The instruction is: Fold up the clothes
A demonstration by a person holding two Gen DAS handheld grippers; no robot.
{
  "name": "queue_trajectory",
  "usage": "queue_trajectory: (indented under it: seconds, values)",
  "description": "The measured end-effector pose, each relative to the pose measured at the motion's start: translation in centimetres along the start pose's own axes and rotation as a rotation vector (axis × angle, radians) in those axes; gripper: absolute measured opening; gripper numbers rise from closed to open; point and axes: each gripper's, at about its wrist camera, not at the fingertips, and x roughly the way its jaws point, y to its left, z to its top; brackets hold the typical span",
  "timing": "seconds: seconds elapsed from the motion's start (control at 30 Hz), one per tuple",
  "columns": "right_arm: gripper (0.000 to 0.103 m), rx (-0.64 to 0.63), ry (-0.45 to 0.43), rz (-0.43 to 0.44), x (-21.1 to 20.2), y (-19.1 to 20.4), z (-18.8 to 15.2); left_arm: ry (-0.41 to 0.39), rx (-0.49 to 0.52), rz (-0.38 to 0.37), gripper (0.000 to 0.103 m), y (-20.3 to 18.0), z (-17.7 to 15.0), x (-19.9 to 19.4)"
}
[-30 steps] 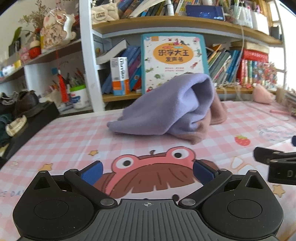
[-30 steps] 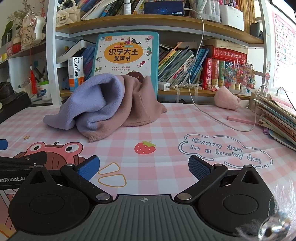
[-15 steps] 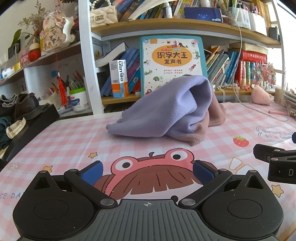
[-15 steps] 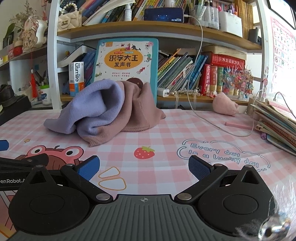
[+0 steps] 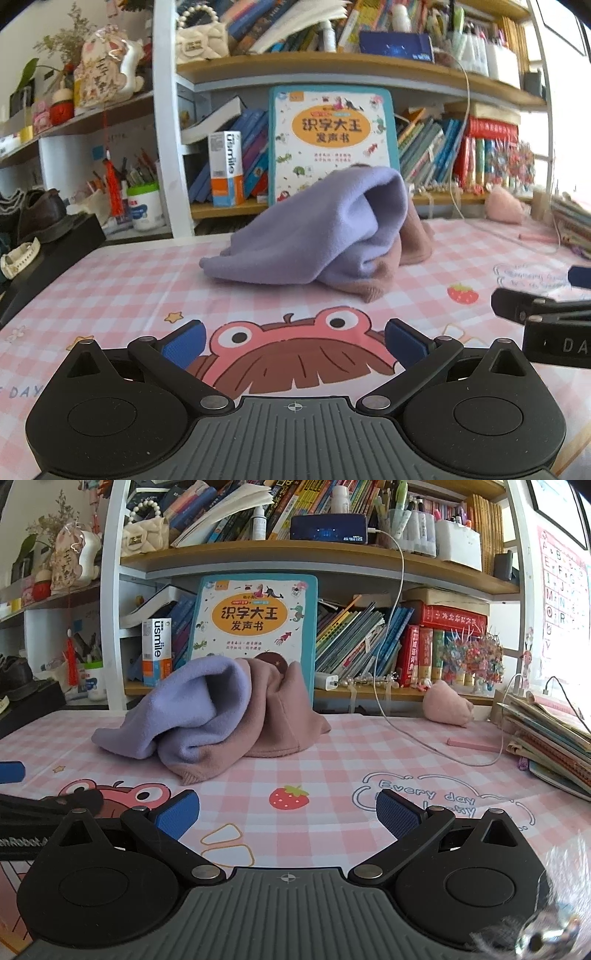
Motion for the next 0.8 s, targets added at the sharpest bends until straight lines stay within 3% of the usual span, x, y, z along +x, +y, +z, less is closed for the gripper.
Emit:
queue_trajectory:
  seconds: [0.2, 0.4, 0.6, 0.8]
  values:
    - [0.103, -0.007, 0.023, 0.009, 0.4, 0.1, 0.0, 0.011, -0.056, 0.014, 0.103, 0.9, 0.1, 0.2]
    - [0.103, -0.001, 0.025, -0.002, 0.4, 0.1, 0.0, 0.019, -0.006, 0.031, 0.103, 0.1, 0.0, 0.3]
    - [0.103, 0.002, 0.065, 0.000, 1.1, 0.0, 0.0, 0.005, -0.009, -0.060, 0.103, 0.3, -0.1, 0.1]
    - [0.103, -0.014, 0.063, 0.002, 1.1, 0.3, 0.0, 0.007, -0.033, -0.036, 0.103, 0.6, -0.1, 0.3]
